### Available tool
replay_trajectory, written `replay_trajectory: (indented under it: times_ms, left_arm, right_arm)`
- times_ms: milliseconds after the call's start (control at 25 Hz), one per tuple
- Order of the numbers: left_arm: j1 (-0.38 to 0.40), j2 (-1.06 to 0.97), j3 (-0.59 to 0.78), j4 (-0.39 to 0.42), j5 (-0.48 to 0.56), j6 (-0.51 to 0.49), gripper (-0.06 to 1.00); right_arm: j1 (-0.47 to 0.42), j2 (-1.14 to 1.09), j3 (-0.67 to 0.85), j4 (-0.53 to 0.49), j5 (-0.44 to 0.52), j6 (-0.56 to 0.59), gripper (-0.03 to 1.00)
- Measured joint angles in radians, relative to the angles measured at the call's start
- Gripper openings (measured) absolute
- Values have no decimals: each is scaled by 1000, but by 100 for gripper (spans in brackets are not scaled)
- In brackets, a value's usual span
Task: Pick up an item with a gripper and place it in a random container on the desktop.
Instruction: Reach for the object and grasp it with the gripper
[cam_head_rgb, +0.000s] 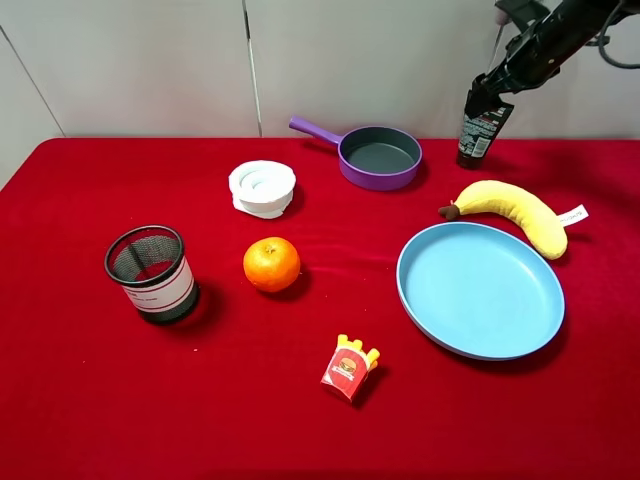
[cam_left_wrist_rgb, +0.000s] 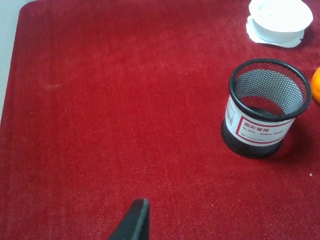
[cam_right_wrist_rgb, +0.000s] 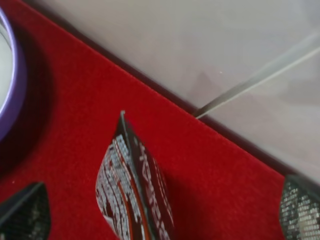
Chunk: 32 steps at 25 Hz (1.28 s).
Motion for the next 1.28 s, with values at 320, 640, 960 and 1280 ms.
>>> replay_trajectory:
  times_ms: [320, 640, 960, 1280]
  left_arm:
    - [0, 0, 0, 0, 0, 0, 99]
    - [0, 0, 0, 0, 0, 0, 99]
    - [0, 0, 0, 0, 0, 0, 99]
    - [0, 0, 0, 0, 0, 0, 99]
  right_arm:
    - [0, 46, -15, 6, 1, 0, 69]
    - [0, 73, -15, 6, 1, 0, 69]
    - [0, 73, -18, 6, 2, 0, 69]
    - [0, 73, -18, 6, 11, 0, 51]
